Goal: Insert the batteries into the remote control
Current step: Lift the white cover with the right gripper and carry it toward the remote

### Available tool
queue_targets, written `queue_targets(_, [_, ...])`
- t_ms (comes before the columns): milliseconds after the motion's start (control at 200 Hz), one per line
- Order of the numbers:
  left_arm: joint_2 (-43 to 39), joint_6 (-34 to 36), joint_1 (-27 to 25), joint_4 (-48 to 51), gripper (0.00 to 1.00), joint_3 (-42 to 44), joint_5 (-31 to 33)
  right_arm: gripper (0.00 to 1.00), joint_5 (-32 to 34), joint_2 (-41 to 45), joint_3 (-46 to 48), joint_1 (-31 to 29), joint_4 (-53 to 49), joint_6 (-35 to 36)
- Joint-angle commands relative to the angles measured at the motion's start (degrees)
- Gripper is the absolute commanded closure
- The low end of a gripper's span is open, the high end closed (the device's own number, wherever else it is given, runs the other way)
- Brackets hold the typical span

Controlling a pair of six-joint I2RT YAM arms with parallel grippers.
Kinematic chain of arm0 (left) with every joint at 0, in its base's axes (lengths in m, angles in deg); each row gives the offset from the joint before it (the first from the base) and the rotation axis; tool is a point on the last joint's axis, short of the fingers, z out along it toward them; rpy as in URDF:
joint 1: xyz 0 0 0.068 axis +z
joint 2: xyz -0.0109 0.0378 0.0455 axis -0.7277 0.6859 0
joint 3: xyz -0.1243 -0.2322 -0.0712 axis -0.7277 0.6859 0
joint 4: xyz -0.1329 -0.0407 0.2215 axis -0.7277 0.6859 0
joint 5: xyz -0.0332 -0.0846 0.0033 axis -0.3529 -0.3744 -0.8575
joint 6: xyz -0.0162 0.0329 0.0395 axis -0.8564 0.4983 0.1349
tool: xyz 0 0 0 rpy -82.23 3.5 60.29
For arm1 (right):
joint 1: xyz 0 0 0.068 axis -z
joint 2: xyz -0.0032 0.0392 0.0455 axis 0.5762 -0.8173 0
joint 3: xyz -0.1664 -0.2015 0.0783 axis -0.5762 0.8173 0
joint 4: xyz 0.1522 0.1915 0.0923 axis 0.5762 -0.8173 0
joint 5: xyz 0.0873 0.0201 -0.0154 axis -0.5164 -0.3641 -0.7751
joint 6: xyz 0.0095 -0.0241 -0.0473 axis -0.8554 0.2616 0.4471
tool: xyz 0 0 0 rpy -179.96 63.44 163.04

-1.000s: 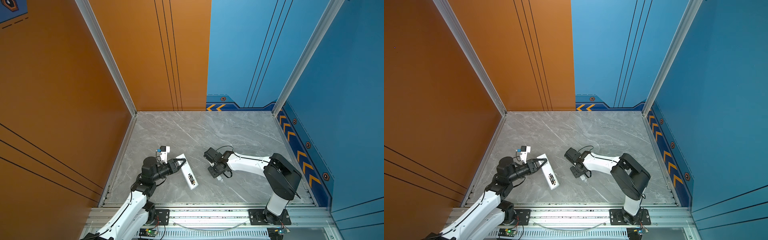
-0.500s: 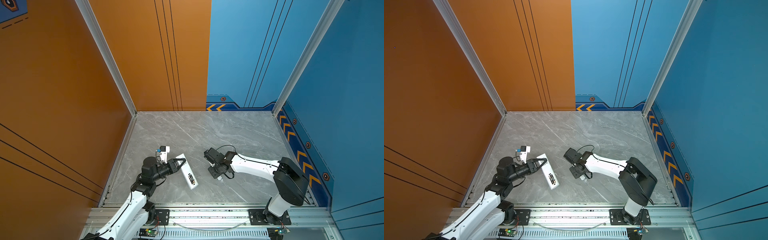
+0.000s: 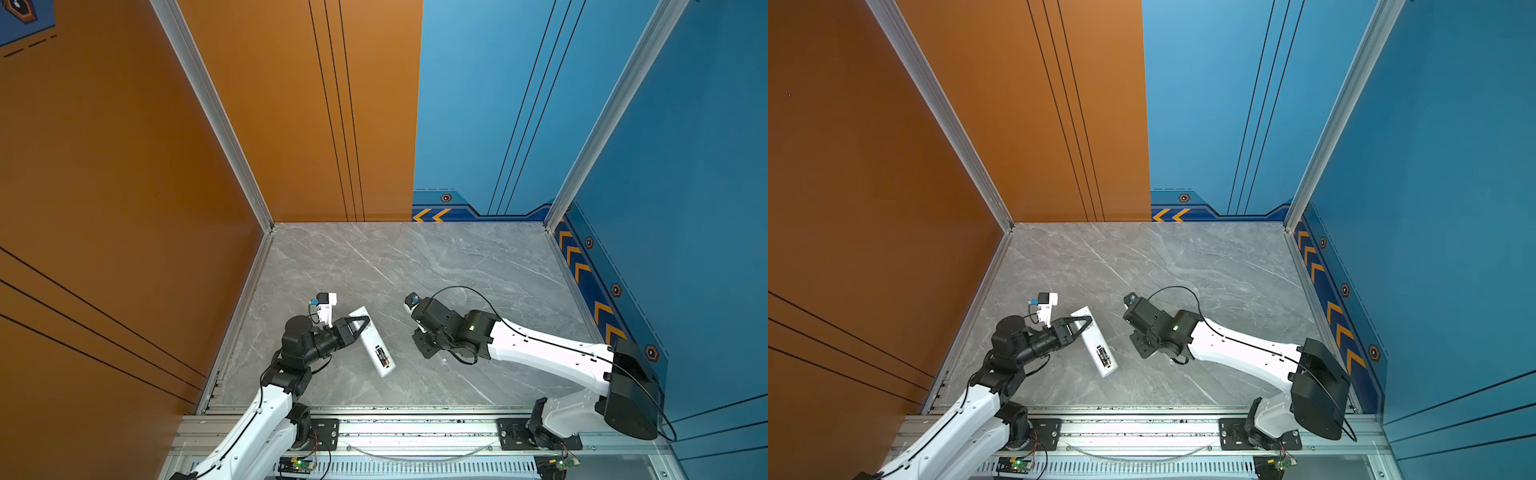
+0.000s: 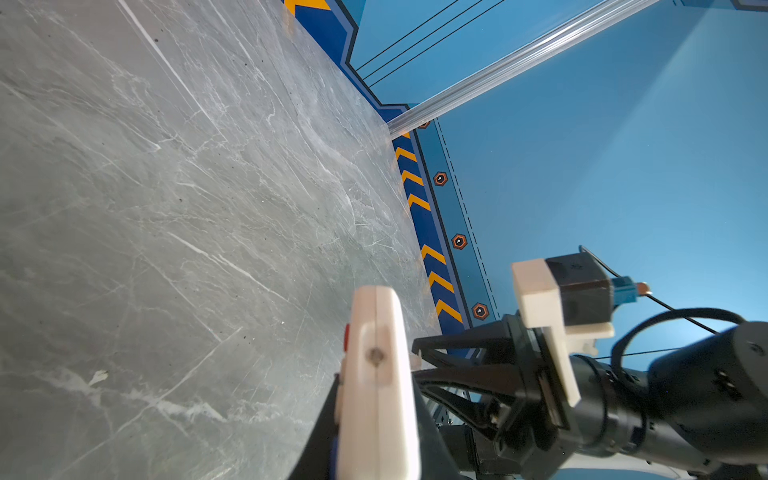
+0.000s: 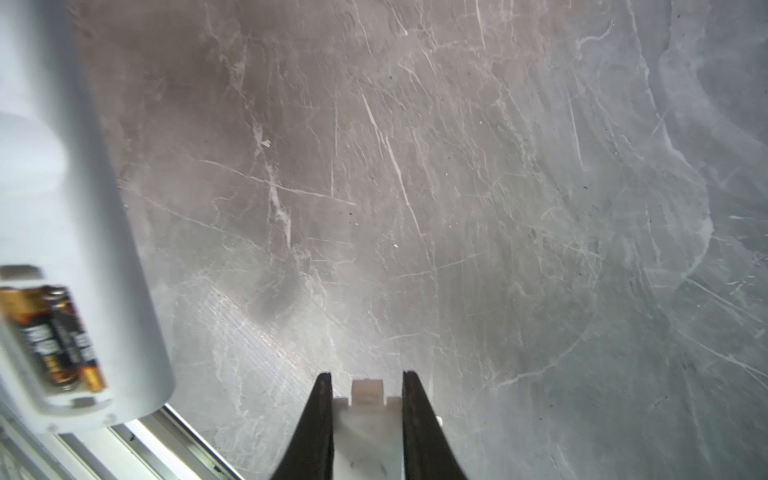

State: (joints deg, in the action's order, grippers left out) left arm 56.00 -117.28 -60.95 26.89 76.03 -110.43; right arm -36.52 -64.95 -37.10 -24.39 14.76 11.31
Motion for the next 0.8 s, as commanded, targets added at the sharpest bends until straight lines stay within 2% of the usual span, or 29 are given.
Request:
queue_targets(0, [-1.14, -0.62, 0.32, -1.80, 1.00, 0.94, 2.36, 0.85, 2.40, 1.44, -1.25, -1.38, 2.18, -2.21])
queue_targets(481, [-1.82, -2.58, 0.37, -3.30, 1.00, 1.04, 5.26, 0.87, 3.89, 5.62, 1.60, -7.17, 15.29, -1.52])
queue_targets(796, [-3.52, -4.34, 0.38, -5.32, 1.00, 1.69, 6.77, 0.88, 6.46, 5.59, 2.04, -10.15, 19.29, -0.67])
